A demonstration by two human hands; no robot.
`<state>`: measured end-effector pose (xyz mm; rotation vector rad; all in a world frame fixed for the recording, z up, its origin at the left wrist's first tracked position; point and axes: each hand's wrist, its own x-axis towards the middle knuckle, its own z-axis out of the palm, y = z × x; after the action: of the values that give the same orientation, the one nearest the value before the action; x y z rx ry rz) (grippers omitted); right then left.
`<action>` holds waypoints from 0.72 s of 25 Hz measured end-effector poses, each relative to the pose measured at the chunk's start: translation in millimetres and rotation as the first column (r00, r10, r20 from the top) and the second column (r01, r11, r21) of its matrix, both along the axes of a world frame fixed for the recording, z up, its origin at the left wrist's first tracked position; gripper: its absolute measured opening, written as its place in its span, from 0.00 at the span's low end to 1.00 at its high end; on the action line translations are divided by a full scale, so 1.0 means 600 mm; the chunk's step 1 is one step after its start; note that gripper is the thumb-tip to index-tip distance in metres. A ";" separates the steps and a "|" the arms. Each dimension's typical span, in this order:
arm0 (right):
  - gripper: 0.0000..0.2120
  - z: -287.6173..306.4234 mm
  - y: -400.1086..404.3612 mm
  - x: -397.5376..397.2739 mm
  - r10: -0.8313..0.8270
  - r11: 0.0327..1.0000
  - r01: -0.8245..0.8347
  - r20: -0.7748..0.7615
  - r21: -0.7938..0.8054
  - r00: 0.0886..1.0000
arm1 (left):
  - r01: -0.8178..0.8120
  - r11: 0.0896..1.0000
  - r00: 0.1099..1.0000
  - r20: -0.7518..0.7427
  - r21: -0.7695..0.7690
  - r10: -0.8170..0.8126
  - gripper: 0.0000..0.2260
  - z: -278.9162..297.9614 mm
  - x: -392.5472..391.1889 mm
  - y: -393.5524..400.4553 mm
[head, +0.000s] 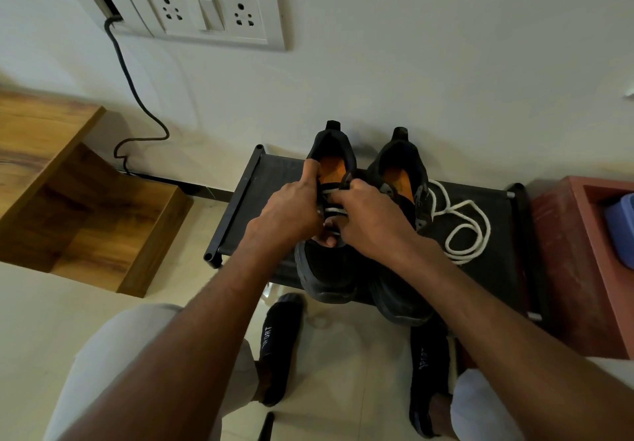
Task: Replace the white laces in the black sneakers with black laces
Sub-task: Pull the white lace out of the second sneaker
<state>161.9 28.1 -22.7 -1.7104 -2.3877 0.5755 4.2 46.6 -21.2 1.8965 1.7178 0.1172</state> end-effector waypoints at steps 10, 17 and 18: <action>0.09 0.103 0.043 0.065 -0.537 0.842 -0.023 -0.835 -0.539 -0.122 | -0.025 0.998 0.999 0.029 -0.066 0.027 0.50 0.013 0.001 -0.007; 0.20 0.025 0.004 0.013 -0.008 1.000 0.007 -0.105 -0.011 0.994 | -0.013 0.998 0.999 -0.031 -0.061 0.012 0.47 0.015 0.008 -0.004; 0.20 0.019 0.002 0.006 -0.007 1.000 0.008 -0.050 0.017 0.999 | -0.012 0.998 0.999 -0.032 -0.063 0.010 0.47 0.015 0.009 -0.004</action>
<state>165.5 29.1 -11.2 -1.6766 -2.3445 0.5885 9.5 44.3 -12.1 1.8526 1.7325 0.0374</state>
